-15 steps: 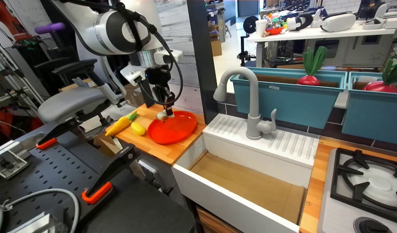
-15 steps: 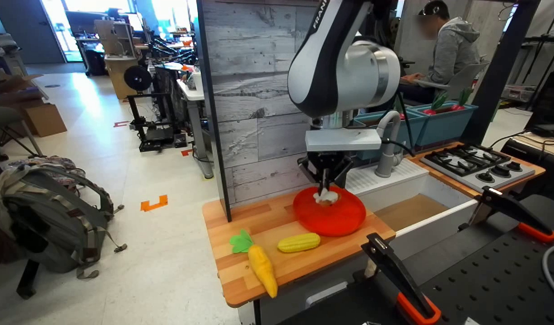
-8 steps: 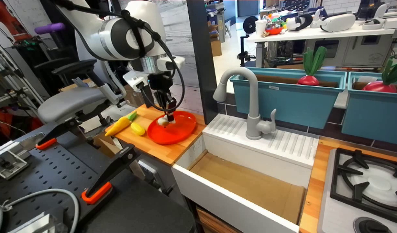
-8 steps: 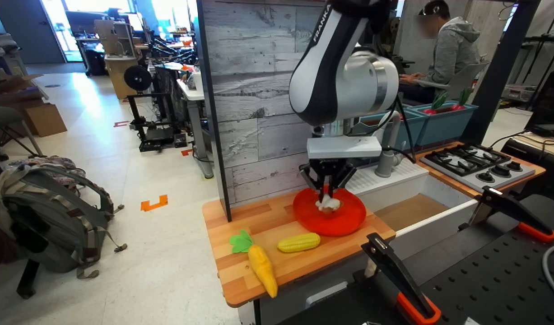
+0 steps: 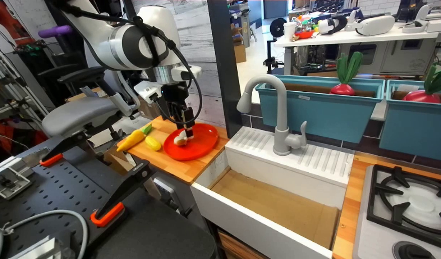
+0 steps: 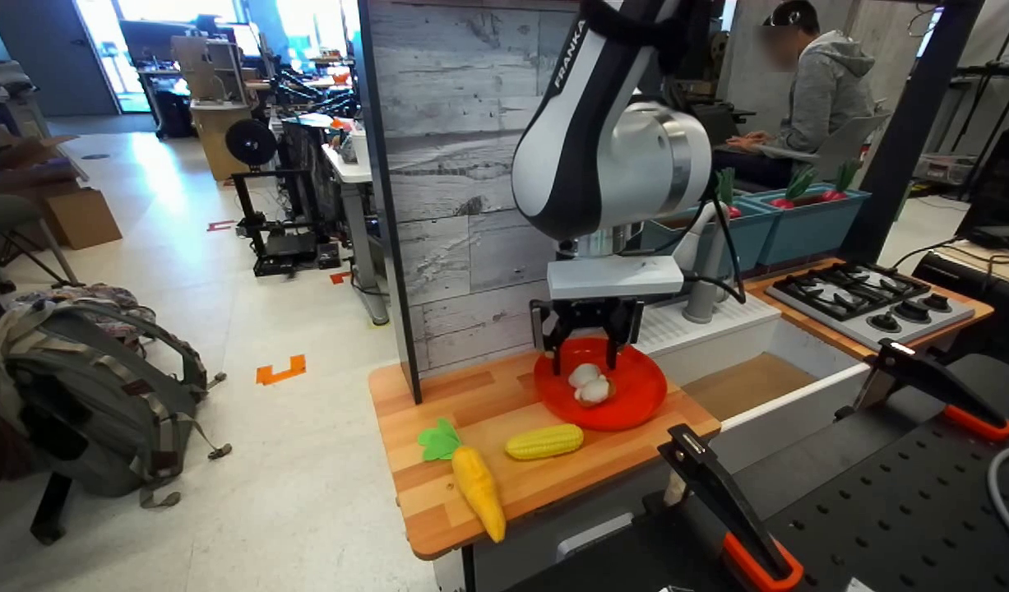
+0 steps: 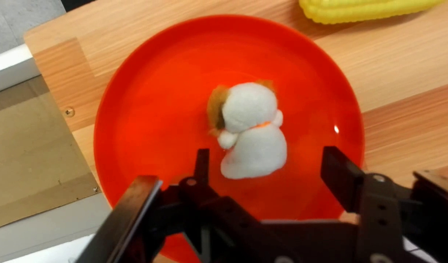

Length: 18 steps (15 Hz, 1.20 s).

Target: Pick up the plush animal and put it on the plate, then move the tap to the right

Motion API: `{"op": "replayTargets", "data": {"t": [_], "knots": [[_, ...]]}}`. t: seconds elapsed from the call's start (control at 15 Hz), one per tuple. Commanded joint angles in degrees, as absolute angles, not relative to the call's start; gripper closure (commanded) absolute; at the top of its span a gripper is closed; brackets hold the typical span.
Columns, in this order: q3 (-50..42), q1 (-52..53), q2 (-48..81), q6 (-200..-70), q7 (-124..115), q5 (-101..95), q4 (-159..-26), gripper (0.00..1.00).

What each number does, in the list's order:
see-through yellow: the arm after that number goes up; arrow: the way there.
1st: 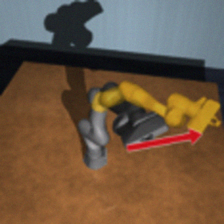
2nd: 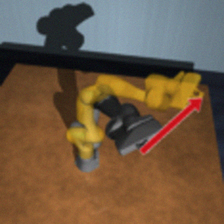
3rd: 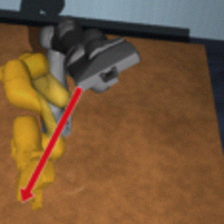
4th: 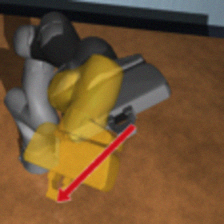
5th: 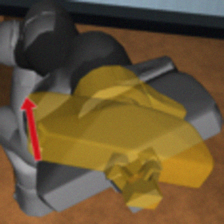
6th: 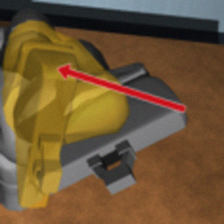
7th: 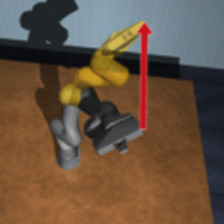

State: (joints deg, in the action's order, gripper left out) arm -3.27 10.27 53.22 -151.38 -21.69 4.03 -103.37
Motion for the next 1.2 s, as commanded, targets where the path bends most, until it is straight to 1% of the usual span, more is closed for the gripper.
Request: {"op": "replayTargets", "data": {"t": [0.0, 0.33, 0.6, 0.87, 1.13], "knots": [[-5.4, 12.9, 49.9, -150.7, -22.3, 2.7, -107.1, 0.00], [-7.4, 14.0, 43.9, -154.2, -22.6, 2.5, -116.4, 0.00], [-8.2, 11.1, 37.6, -154.1, -22.0, 4.2, -122.8, 0.00], [-8.5, 6.4, 32.3, -152.1, -21.5, 5.6, -124.9, 0.00], [-8.1, 1.2, 29.8, -152.2, -21.9, 8.3, -123.3, 0.00]]}}
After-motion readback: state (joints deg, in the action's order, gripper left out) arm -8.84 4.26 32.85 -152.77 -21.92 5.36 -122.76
